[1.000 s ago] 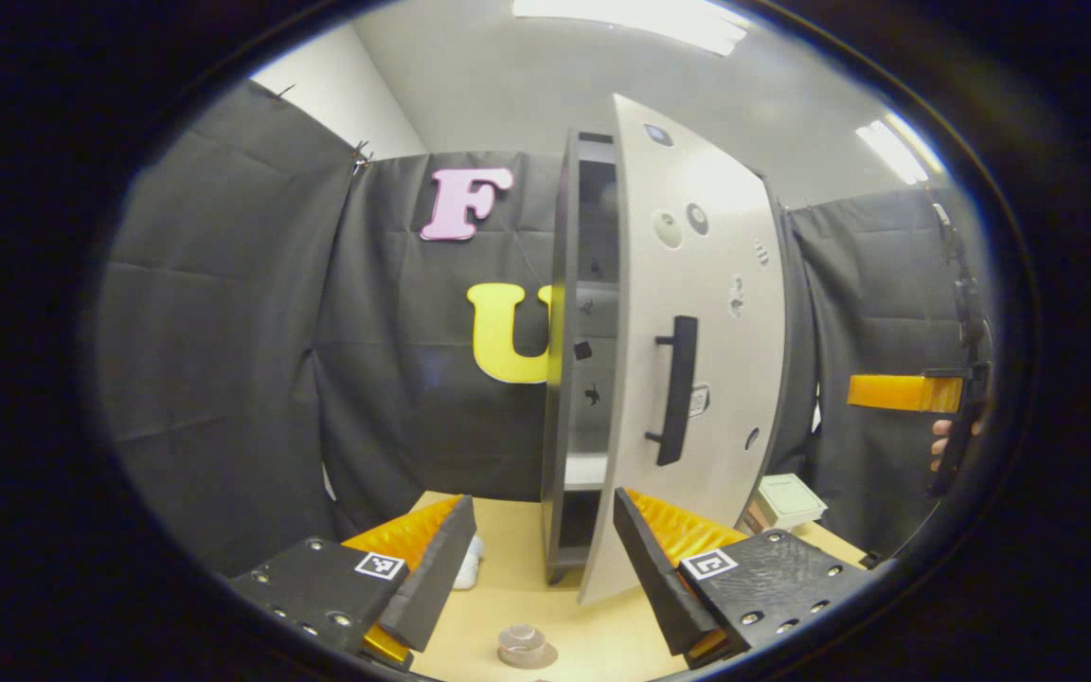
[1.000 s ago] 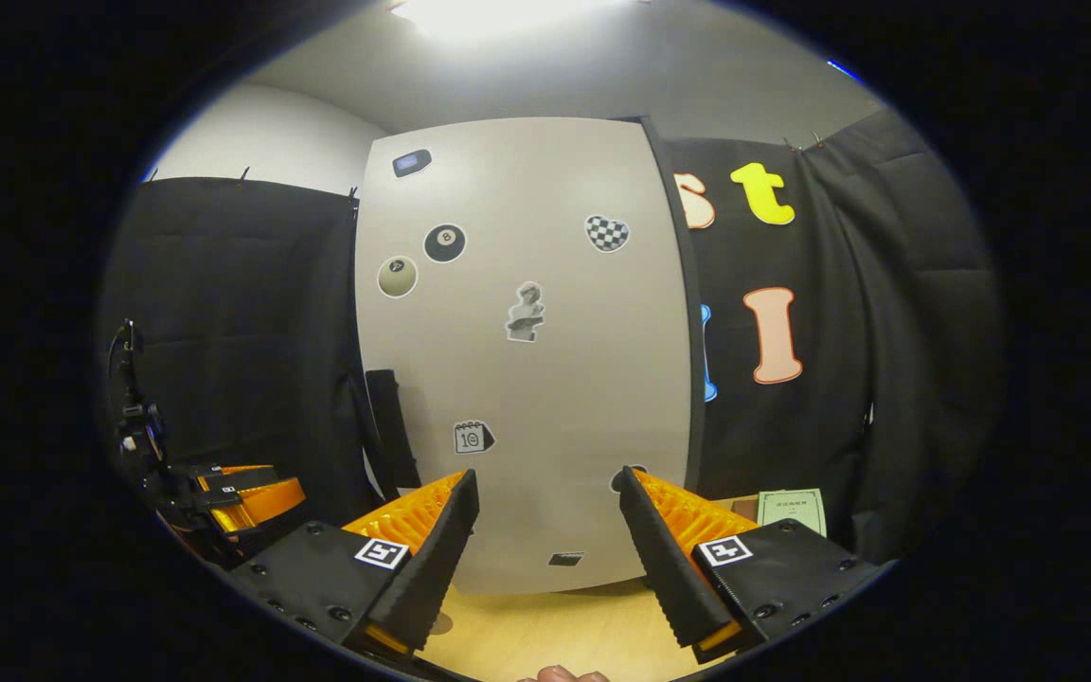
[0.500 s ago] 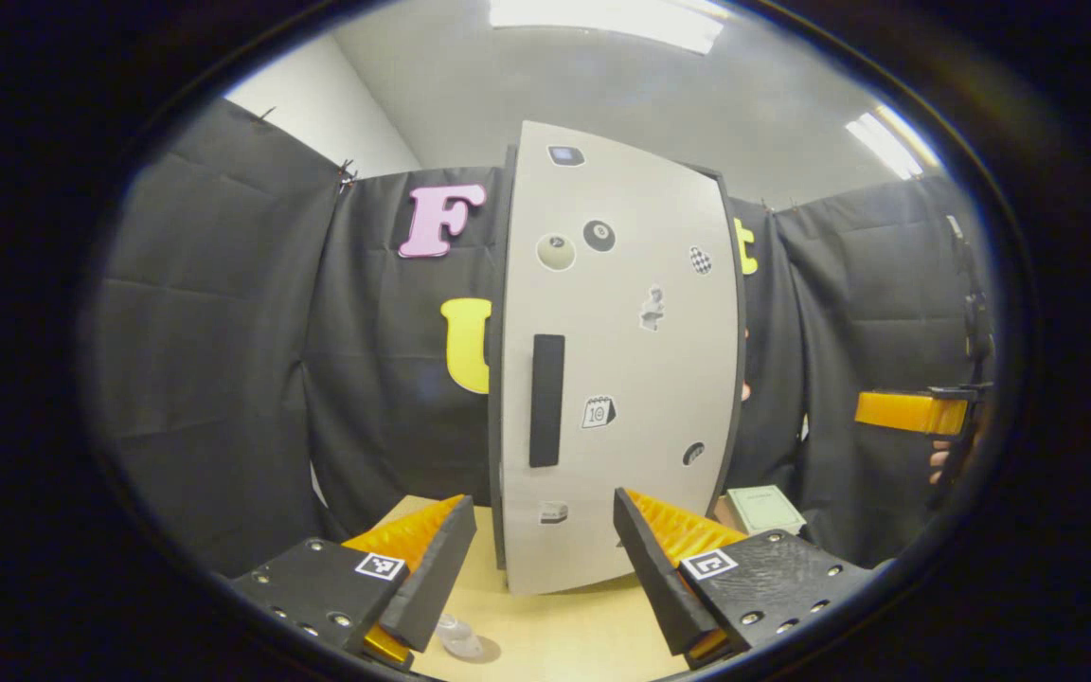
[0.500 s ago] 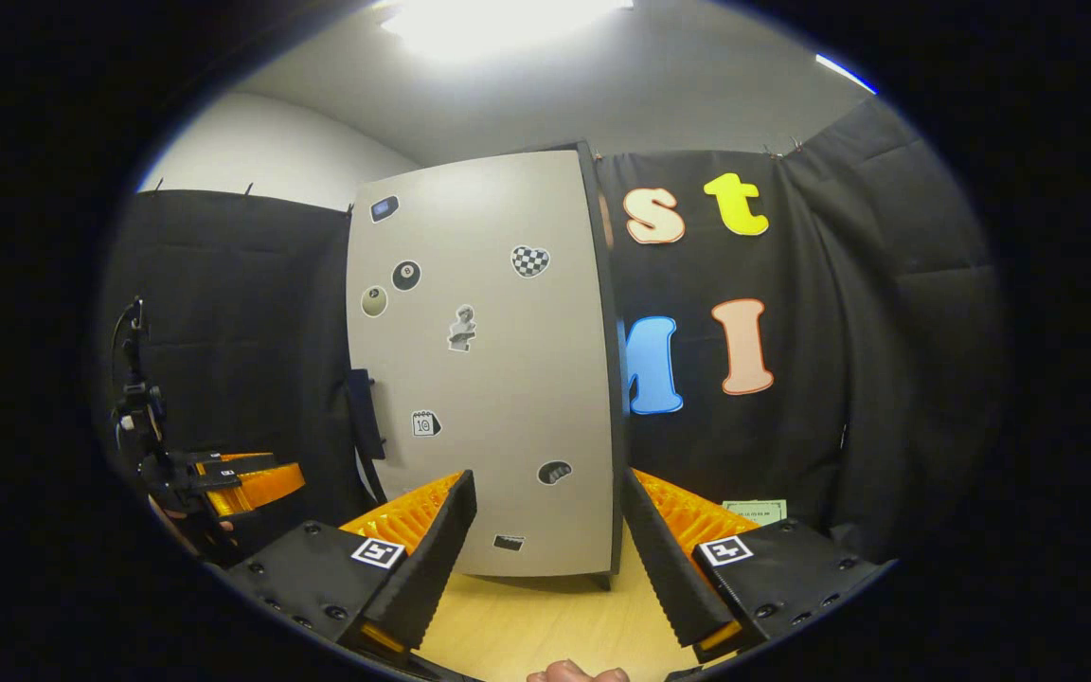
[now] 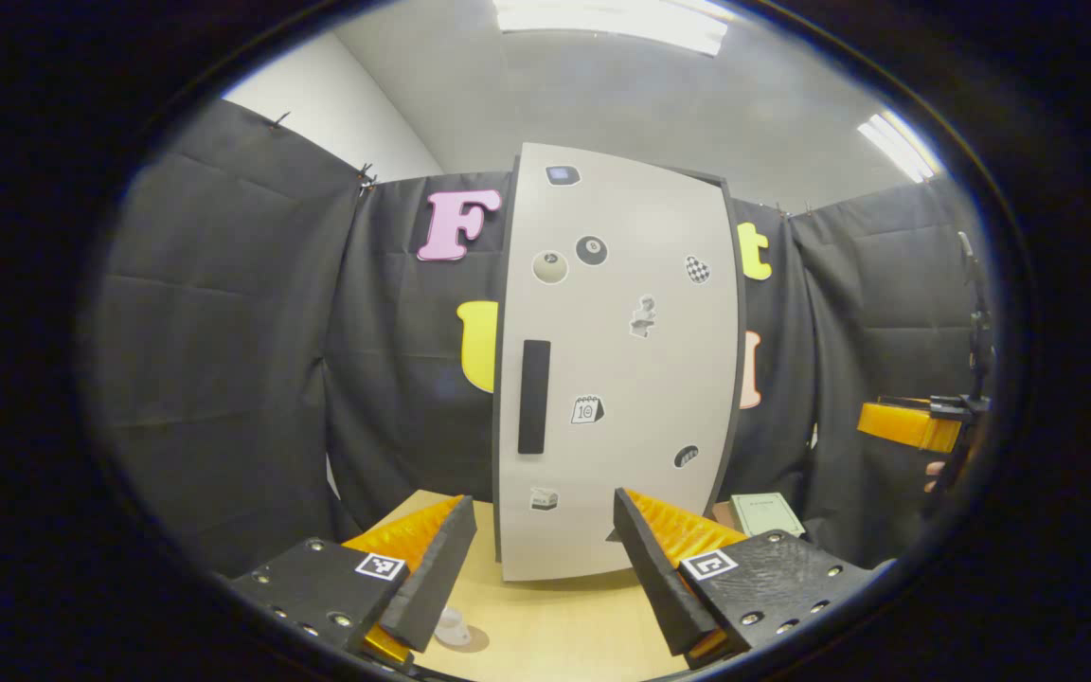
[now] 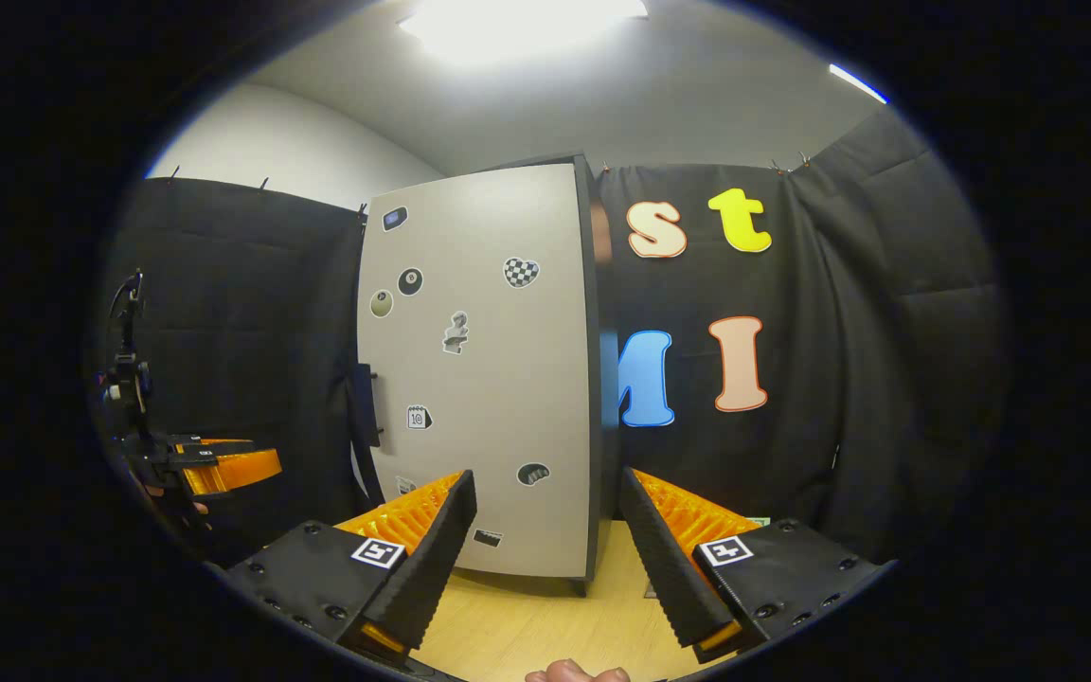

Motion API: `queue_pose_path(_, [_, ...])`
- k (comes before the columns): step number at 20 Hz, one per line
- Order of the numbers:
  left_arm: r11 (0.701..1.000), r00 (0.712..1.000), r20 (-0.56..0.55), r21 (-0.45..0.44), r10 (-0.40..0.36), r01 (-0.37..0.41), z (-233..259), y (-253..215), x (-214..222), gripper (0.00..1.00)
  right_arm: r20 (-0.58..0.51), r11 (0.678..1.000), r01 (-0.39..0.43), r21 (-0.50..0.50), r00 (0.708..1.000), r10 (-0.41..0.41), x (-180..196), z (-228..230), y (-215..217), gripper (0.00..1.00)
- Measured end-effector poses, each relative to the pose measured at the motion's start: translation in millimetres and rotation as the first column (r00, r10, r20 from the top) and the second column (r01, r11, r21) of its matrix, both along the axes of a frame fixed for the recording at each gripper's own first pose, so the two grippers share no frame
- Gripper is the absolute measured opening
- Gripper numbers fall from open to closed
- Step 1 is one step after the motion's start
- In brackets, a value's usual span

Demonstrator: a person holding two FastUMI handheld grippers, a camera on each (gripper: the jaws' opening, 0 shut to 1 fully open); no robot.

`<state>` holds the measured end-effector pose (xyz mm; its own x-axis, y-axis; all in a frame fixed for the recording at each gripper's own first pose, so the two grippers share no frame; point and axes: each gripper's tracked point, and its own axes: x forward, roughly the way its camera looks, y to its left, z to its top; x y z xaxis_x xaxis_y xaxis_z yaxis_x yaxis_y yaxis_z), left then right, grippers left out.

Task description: Open the cabinet door with the right hand, grasp the bottle in the cabinet with the left hand and place it on the coaster, then close the cabinet door with the right hand.

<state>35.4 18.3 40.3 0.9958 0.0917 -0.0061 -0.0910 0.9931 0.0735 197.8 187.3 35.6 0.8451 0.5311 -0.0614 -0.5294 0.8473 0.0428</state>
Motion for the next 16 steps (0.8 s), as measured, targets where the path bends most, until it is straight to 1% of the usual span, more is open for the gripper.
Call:
queue_pose_path(1, [1.0, 1.0, 0.003, 0.009, 0.005, -0.005, 2.8, 3.0, 1.1, 0.9, -0.005, 1.0, -0.002, 0.003, 1.0, 0.002, 3.8, 0.3, 2.5, 0.97])
queue_pose_path(2, [1.0, 1.0, 0.005, 0.013, 0.014, -0.014, 4.5, 6.3, 4.2, 0.89, -0.005, 1.0, 0.003, 0.01, 1.0, -0.003, 8.4, 3.4, 4.0, 0.92])
queue_pose_path(3, [1.0, 1.0, 0.008, 0.01, 0.021, -0.022, 6.3, 10.0, 7.9, 0.89, -0.006, 1.0, 0.01, 0.013, 1.0, -0.01, 12.2, 4.8, 4.2, 0.97])
queue_pose_path(5, [1.0, 1.0, 0.02, -0.016, 0.024, -0.023, 9.0, 15.2, 17.9, 0.89, 0.0, 1.0, 0.016, 0.016, 1.0, -0.016, 15.7, 7.8, 9.0, 0.97])
queue_pose_path(6, [0.999, 0.999, 0.026, -0.035, 0.02, -0.019, 9.0, 17.1, 25.2, 0.89, 0.004, 1.0, 0.02, 0.01, 1.0, -0.02, 20.4, 8.9, 9.9, 0.92])
queue_pose_path(7, [0.998, 0.999, 0.031, -0.054, 0.015, -0.013, 9.2, 18.1, 31.5, 0.89, 0.004, 1.0, 0.027, 0.002, 1.0, -0.027, 23.5, 8.6, 10.2, 0.97])
queue_pose_path(9, [0.997, 0.999, 0.04, -0.078, 0.012, -0.009, 8.2, 23.4, 44.0, 0.89, -0.001, 0.999, 0.037, -0.007, 0.999, -0.037, 28.8, 6.3, 13.0, 0.97])
queue_pose_path(10, [0.996, 0.999, 0.037, -0.083, 0.014, -0.01, 6.5, 26.1, 48.5, 0.91, -0.003, 0.999, 0.044, -0.008, 0.999, -0.044, 31.9, 5.0, 14.2, 0.97])
queue_pose_path(13, [0.996, 0.999, 0.039, -0.088, 0.005, -0.001, 3.1, 33.8, 63.8, 0.9, -0.029, 0.997, 0.071, -0.02, 0.997, -0.072, 40.4, -2.1, 15.8, 0.97])
queue_pose_path(15, [0.996, 0.999, 0.04, -0.094, 0.0, 0.003, 0.9, 39.6, 74.7, 0.92, -0.027, 0.996, 0.092, -0.021, 0.995, -0.093, 44.7, -1.6, 16.2, 0.97])
queue_pose_path(16, [0.995, 0.999, 0.048, -0.099, -0.004, 0.009, 2.0, 42.1, 79.8, 0.89, -0.025, 0.994, 0.109, -0.026, 0.994, -0.11, 47.0, -1.5, 13.9, 0.97])
